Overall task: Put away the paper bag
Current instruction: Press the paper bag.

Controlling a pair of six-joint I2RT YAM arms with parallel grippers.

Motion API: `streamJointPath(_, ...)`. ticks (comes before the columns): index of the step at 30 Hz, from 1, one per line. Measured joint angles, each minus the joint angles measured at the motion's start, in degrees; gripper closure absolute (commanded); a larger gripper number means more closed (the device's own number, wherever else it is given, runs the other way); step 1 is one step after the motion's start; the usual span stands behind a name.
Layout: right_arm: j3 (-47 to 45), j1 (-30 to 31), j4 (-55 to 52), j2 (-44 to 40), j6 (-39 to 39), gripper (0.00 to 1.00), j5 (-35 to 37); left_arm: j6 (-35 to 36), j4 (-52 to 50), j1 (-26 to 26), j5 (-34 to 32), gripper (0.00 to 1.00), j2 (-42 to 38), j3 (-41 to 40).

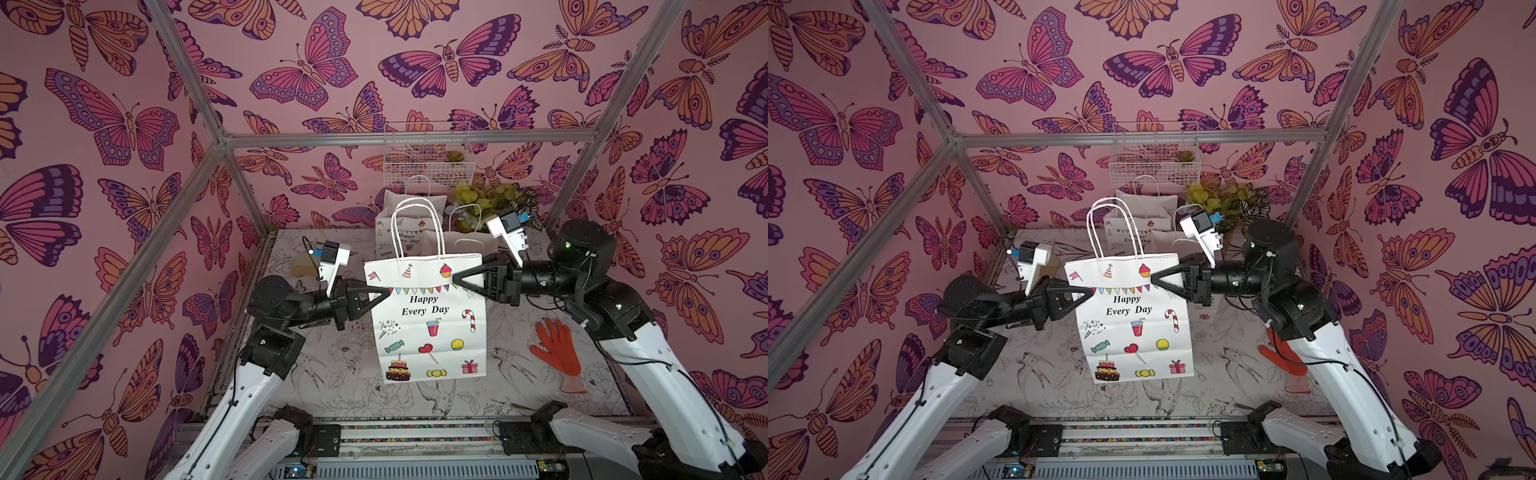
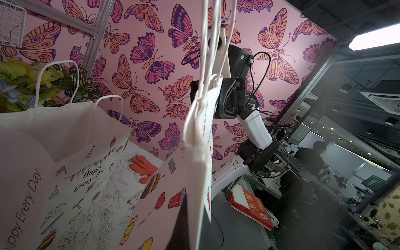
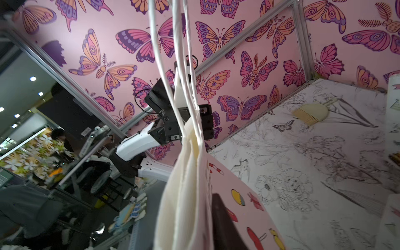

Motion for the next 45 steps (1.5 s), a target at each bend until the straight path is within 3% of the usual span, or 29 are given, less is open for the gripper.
streamJointPath(2, -1.1, 0.1, 1.1, -0.6, 0.5, 0.43, -0.6, 0.0, 0.0, 0.0, 0.0, 1.00, 0.0, 0.0)
streamJointPath(7, -3.5, 1.3, 1.7, -0.9, 0.9, 0.45, -1.4, 0.0, -0.1, 0.0, -0.2, 1.00, 0.0, 0.0)
streamJointPath(9, -4.0, 1.8, 1.6, -0.9, 0.7, 0.52, -1.4, 0.0, -0.4, 0.0, -0.2, 1.00, 0.0, 0.0)
streamJointPath(14, -4.4, 2.2, 0.7, -1.1, -0.3, 0.84, -1.1, 0.0, -1.0, 0.0, 0.1, 1.00, 0.0, 0.0)
streamJointPath(19, -4.4, 2.3, -0.4, -1.5, -1.3, 1.00, 0.1, 0.0, -1.0, 0.0, 0.3, 1.00, 0.0, 0.0)
streamJointPath(21, -4.3, 2.3, -0.7, -1.5, -1.4, 1.00, 0.4, 0.0, -1.0, 0.0, 0.5, 0.96, -0.1, 0.0)
streamJointPath(31, -0.9, 2.2, -2.4, -1.4, -1.3, 1.00, -1.5, 0.7, -0.2, 0.0, 1.9, 0.46, -0.1, -0.1)
streamJointPath(33, 0.1, 2.0, -1.8, -1.3, -0.9, 1.00, -2.8, 0.4, 0.5, 0.0, 2.4, 0.41, -0.1, -0.1)
streamJointPath(42, 0.9, 1.7, 1.1, 0.9, 1.4, 1.00, -5.3, 0.0, 2.8, -3.2, 5.6, 0.39, 0.2, -0.1)
streamJointPath(45, 1.3, 1.6, 1.7, 1.6, 1.9, 1.00, -5.3, 0.0, 3.2, -3.8, 6.5, 0.51, 0.7, -0.1)
